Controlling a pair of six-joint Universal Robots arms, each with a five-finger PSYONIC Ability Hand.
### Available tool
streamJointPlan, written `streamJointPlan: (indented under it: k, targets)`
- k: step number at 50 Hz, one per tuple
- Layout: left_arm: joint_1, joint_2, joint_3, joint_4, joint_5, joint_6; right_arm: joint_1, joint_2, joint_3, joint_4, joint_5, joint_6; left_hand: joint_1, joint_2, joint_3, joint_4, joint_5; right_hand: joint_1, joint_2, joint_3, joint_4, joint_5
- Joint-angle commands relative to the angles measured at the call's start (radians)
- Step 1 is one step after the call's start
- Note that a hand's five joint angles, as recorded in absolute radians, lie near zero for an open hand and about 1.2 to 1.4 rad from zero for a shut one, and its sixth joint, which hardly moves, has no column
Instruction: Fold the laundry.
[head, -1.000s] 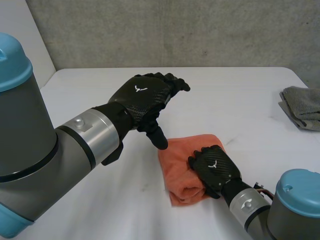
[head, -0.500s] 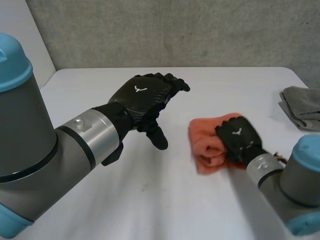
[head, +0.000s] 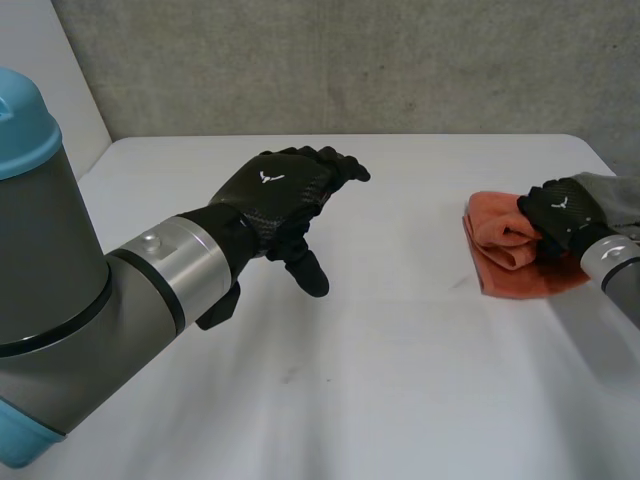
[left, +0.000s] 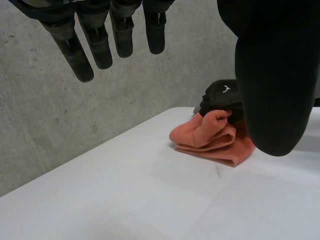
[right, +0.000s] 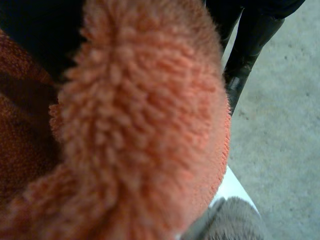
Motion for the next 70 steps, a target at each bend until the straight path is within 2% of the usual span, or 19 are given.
streamJointPlan:
  k: [1, 6, 7, 11, 19, 23, 31, 45, 58, 63, 66, 70]
  targets:
    - [0.013, 0.000, -0.003, 0.000, 0.000, -0.004, -0.011, 0.048, -0.162, 0.123, -0.001, 0.010, -0.025, -0.011, -0.021, -0.011, -0.006, 0.507, 0.247, 0.260, 0.211, 0.307]
    - [0.013, 0.000, -0.005, 0.000, -0.001, -0.004, -0.008, 0.039, -0.150, 0.184, 0.006, 0.008, -0.025, -0.011, -0.021, -0.011, -0.006, 0.507, 0.247, 0.260, 0.211, 0.307]
    - [0.013, 0.000, -0.006, 0.000, -0.001, -0.004, -0.014, 0.030, -0.126, 0.204, 0.002, 0.016, -0.025, -0.011, -0.021, -0.011, -0.006, 0.237, -0.022, -0.009, -0.059, 0.038]
    - [0.014, 0.001, -0.011, 0.000, -0.001, -0.004, -0.014, -0.048, -0.041, 0.214, 0.002, 0.016, -0.025, -0.011, -0.021, -0.011, -0.006, -0.169, -0.428, -0.416, -0.465, -0.369]
    - [0.013, 0.001, -0.011, 0.000, -0.001, -0.004, -0.040, -0.156, 0.019, 0.235, 0.008, 0.088, -0.022, -0.008, -0.018, -0.008, -0.003, -0.520, -0.779, -0.766, -0.815, -0.719]
    - [0.013, 0.001, -0.013, 0.000, -0.001, -0.004, -0.045, -0.202, 0.039, 0.298, 0.002, 0.122, -0.022, -0.008, -0.018, -0.008, -0.003, -0.715, -0.974, -0.962, -1.011, -0.915]
    - [0.013, 0.001, -0.017, 0.000, -0.001, -0.004, -0.046, -0.197, 0.056, 0.416, 0.005, 0.111, -0.022, -0.008, -0.018, -0.008, -0.003, -0.715, -0.974, -0.962, -1.011, -0.915]
    - [0.013, -0.003, -0.019, 0.002, -0.001, -0.004, -0.046, -0.118, 0.074, 0.277, 0.023, 0.111, -0.022, -0.008, -0.018, -0.008, -0.003, -0.715, -0.974, -0.962, -1.011, -0.915]
    - [0.016, -0.005, -0.019, 0.002, -0.001, -0.004, -0.040, -0.069, 0.051, 0.264, 0.037, 0.097, -0.019, -0.005, -0.015, -0.005, 0.000, -0.708, -0.967, -0.954, -1.004, -0.907]
    - [0.016, -0.005, -0.019, 0.002, -0.001, -0.004, -0.037, -0.064, 0.053, 0.237, 0.043, 0.079, -0.019, -0.005, -0.015, -0.005, 0.000, -0.638, -0.897, -0.884, -0.933, -0.837]
    - [0.016, -0.005, -0.019, 0.002, 0.000, -0.004, -0.037, -0.050, 0.050, 0.220, 0.043, 0.067, -0.019, -0.005, -0.015, -0.005, 0.000, -0.476, -0.736, -0.723, -0.772, -0.676]
    - [0.016, -0.005, -0.019, 0.002, -0.001, -0.004, -0.037, -0.043, 0.042, 0.206, 0.045, 0.059, -0.022, -0.008, -0.018, -0.008, -0.003, -0.403, -0.662, -0.649, -0.699, -0.602]
